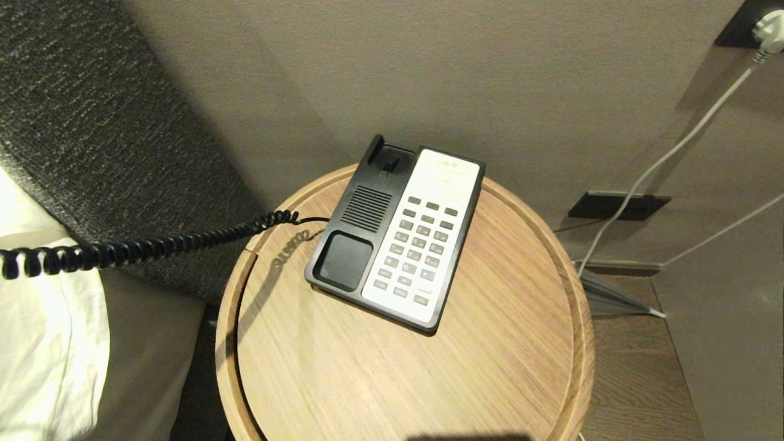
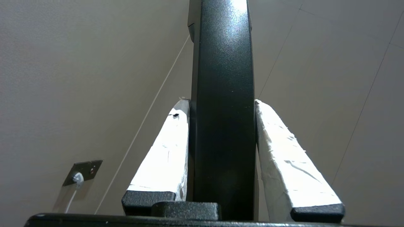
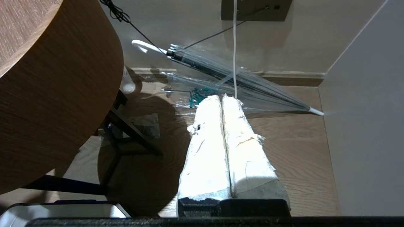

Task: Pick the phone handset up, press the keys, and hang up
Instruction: Dial the number

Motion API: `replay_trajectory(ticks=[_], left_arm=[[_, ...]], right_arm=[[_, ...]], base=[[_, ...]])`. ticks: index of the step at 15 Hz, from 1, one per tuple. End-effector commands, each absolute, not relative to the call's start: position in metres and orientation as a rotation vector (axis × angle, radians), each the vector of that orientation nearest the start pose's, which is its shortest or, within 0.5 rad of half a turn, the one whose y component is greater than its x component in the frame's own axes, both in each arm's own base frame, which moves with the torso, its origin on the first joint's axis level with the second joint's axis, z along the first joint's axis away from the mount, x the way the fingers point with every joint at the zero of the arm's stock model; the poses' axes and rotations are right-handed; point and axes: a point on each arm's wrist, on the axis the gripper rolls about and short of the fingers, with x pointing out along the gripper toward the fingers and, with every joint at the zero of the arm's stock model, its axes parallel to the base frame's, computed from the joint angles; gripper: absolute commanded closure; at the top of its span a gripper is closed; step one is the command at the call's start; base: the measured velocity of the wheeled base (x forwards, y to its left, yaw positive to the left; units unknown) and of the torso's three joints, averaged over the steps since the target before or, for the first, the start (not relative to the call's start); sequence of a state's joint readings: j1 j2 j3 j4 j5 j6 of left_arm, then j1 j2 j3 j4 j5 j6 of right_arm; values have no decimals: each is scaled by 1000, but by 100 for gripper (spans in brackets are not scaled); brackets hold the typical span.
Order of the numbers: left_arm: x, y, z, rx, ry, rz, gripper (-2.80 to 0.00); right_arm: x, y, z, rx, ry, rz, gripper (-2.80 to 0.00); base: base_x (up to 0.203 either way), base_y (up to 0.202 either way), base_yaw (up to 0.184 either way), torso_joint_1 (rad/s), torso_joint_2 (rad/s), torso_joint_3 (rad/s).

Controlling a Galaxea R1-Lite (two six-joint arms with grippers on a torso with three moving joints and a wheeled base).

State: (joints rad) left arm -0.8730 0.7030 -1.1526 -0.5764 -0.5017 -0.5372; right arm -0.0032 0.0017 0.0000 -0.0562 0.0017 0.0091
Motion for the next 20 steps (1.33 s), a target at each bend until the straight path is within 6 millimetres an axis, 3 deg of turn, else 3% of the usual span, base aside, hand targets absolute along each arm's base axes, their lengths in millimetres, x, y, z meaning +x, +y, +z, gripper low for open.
replay_trajectory(ticks=[1,20], left_arm=[[-39,30,425,-610,-722,-1520,0],[-32,21,426,-611,-684,-1513,0]], right_arm=[[-21,0,75,9,-32,0,0],[-21,0,75,9,-32,0,0]], base=[[0,0,0,0,0,0],[0,0,0,0,0,0]])
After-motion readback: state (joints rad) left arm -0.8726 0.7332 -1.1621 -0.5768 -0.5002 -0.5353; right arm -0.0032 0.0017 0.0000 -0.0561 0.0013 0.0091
